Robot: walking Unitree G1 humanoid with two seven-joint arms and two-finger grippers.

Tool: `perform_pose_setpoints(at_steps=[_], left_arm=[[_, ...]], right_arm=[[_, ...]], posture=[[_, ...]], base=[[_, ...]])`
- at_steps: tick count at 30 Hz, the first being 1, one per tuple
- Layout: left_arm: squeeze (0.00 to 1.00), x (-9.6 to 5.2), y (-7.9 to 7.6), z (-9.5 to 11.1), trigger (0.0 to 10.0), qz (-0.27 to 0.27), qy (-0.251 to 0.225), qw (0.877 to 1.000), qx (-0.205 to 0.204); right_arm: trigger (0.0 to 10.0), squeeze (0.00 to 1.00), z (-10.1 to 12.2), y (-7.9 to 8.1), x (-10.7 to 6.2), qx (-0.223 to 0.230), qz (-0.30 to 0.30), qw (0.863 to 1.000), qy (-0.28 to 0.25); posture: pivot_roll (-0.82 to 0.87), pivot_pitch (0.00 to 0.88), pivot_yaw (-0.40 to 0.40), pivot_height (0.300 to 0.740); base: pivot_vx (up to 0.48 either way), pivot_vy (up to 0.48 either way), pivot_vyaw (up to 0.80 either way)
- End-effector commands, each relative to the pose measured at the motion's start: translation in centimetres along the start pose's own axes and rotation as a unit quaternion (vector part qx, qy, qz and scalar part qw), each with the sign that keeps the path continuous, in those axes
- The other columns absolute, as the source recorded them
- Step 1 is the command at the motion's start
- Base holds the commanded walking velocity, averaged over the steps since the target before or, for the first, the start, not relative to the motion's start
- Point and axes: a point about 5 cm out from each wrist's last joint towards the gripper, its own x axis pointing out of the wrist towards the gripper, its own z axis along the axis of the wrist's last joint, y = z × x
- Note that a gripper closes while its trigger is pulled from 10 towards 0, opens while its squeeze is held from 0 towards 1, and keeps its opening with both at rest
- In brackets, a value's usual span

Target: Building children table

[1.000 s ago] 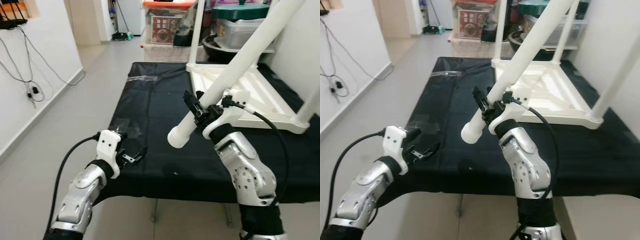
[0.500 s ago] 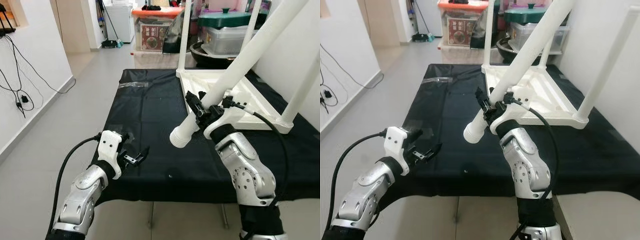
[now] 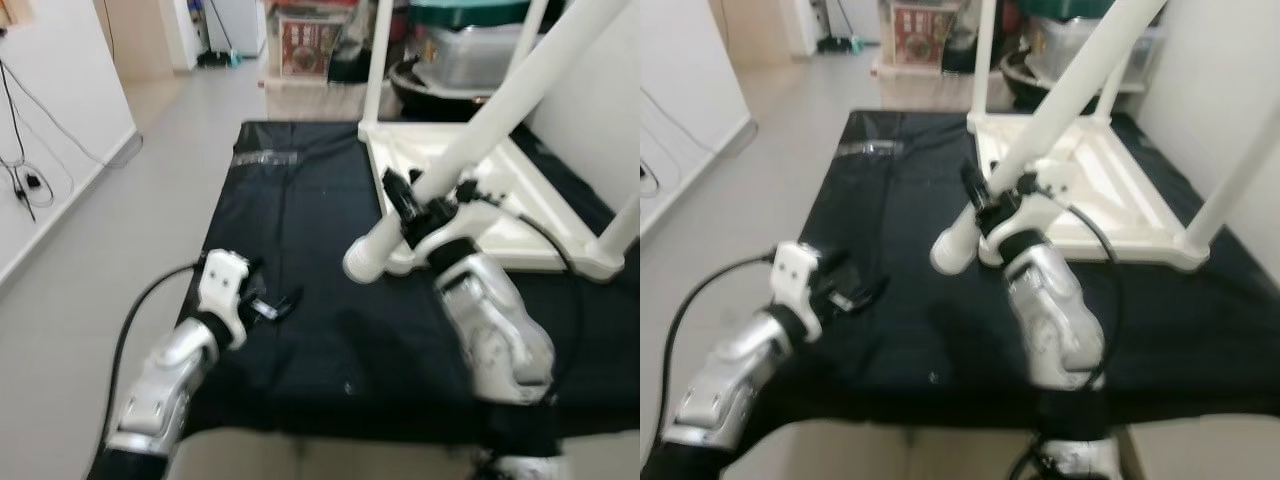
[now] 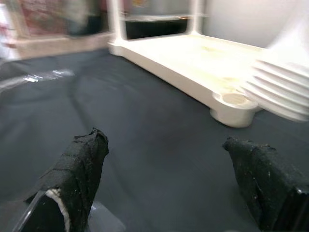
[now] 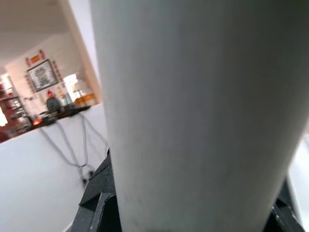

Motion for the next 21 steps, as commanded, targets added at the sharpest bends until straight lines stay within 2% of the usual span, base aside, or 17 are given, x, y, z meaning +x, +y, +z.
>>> perform_pose_setpoints(at_steps=[1,12,21], left_arm=[[0.00,0.12,-0.48,-0.10,10.0,-0.013,0.002,1.000,-0.002],[0.00,0.30,-0.89,-0.18,10.0,-0.020,0.001,1.000,-0.003],[0.00,-0.04,-0.35,-0.30,10.0,-0.001,-0.001,1.000,0.008]], right_arm=[[0.0,0.00,0.42,-0.63,-0.24,-0.005,-0.015,1.000,-0.011],[0.0,0.00,0.38,-0.66,-0.29,-0.012,-0.013,1.000,-0.012],[0.0,0.00,0.37,-0.81,-0.10,-0.026,-0.009,1.000,-0.010]], posture=[[0.12,0.000,-0.048,0.740],[0.11,0.000,-0.047,0.740],[0.12,0.000,-0.053,0.740]], base=[[0.266,0.000,0.00],[0.253,0.000,0.00],[0.000,0.000,0.00]])
